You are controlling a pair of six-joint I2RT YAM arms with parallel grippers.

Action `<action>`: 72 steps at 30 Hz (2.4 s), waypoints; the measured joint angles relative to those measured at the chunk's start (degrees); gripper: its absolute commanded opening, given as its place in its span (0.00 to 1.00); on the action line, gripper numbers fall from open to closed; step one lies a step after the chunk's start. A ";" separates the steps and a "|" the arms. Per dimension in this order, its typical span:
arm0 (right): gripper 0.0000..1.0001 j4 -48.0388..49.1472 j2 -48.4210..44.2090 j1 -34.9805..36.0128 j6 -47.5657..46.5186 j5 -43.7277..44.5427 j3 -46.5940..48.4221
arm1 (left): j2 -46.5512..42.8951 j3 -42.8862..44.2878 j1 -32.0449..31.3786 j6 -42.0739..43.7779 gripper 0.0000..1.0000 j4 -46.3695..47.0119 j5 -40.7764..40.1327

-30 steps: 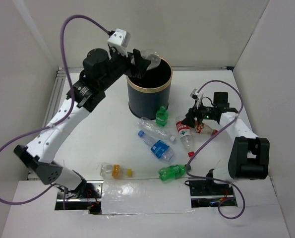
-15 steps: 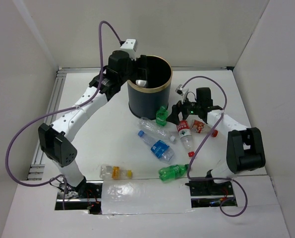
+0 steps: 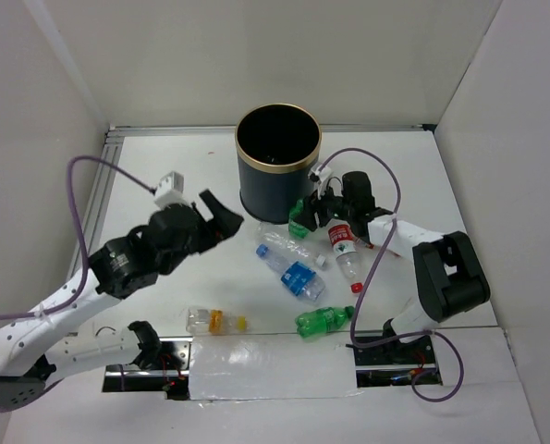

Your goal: Put the plastic bottles in the bin

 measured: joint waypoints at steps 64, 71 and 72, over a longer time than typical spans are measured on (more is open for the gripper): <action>0.00 -9.66 1.01 2.40 5.38 -13.99 49.09 | 15.74 -32.39 -3.50 -55.12 0.64 -13.53 10.43; 1.00 -12.74 15.91 -1.18 2.64 -5.79 57.99 | 16.65 -31.52 -2.64 -55.17 0.18 -12.28 10.08; 1.00 -14.03 17.92 -2.14 2.78 -5.66 58.53 | 16.52 -31.52 -2.51 -55.15 0.11 -12.04 9.79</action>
